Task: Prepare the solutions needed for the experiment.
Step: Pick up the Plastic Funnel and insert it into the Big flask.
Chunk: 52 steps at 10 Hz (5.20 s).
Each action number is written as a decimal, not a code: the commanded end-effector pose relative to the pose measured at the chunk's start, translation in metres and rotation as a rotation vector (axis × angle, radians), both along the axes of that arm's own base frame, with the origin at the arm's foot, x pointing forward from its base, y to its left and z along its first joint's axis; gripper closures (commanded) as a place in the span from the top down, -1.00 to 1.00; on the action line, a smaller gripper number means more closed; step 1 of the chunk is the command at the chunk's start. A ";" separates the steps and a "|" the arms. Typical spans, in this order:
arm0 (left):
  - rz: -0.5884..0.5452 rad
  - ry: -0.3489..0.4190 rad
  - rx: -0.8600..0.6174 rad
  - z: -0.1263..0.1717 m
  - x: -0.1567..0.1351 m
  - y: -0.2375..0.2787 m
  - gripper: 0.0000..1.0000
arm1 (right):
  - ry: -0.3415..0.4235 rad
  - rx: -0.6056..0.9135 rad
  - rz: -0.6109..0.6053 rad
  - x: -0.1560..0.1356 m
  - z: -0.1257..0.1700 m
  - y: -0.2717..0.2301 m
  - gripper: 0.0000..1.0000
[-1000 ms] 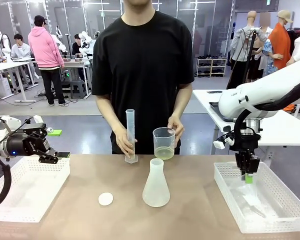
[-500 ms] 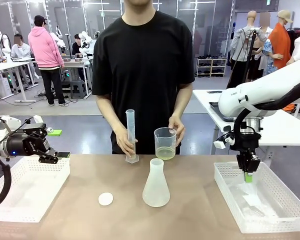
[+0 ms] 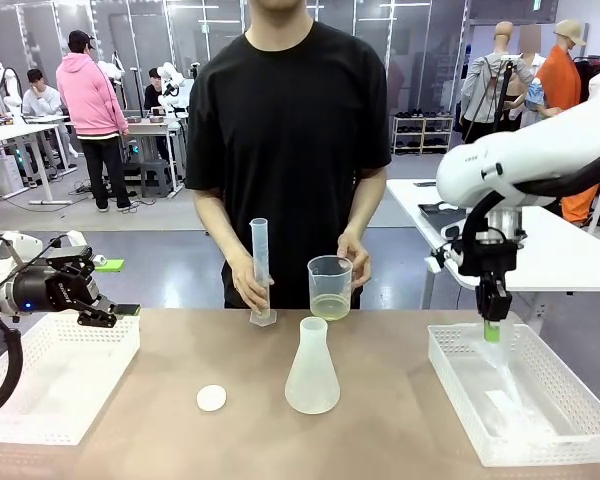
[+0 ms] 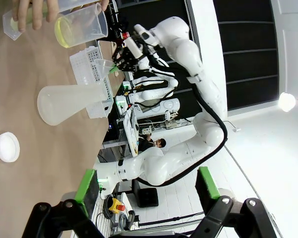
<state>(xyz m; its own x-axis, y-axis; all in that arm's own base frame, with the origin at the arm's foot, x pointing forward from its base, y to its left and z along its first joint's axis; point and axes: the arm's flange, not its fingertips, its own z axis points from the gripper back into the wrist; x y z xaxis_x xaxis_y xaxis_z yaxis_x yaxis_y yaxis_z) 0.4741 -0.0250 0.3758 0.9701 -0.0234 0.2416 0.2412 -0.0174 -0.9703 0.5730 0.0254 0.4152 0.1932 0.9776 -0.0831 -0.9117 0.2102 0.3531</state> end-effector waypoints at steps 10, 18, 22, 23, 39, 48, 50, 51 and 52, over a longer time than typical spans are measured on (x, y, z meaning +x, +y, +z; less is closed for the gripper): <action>0.014 -0.002 -0.012 0.002 0.002 -0.002 1.00 | -0.701 -0.040 -0.222 -0.142 0.176 0.066 -1.00; 0.014 -0.002 -0.012 0.002 0.002 -0.002 1.00 | -0.820 0.042 0.062 -0.123 0.190 0.098 -0.89; 0.014 -0.002 -0.012 0.002 0.002 -0.002 1.00 | -0.928 0.185 0.337 -0.136 0.204 0.179 -0.89; 0.014 -0.002 -0.012 0.002 0.002 -0.002 1.00 | -0.941 0.252 0.403 -0.144 0.208 0.196 -0.89; 0.014 -0.002 -0.012 0.002 0.002 -0.002 1.00 | -0.936 0.374 0.643 -0.185 0.212 0.236 -0.89; 0.014 -0.002 -0.012 0.002 0.002 -0.002 1.00 | -0.954 0.478 0.668 -0.180 0.146 0.222 -0.89; 0.014 -0.002 -0.012 0.002 0.002 -0.002 1.00 | -0.963 0.492 0.676 -0.181 0.134 0.222 -0.89; 0.014 -0.002 -0.012 0.002 0.002 -0.002 1.00 | -0.966 0.498 0.672 -0.181 0.130 0.222 -0.89; 0.014 -0.002 -0.012 0.002 0.002 -0.002 1.00 | -0.984 0.508 0.687 -0.181 0.126 0.223 -0.89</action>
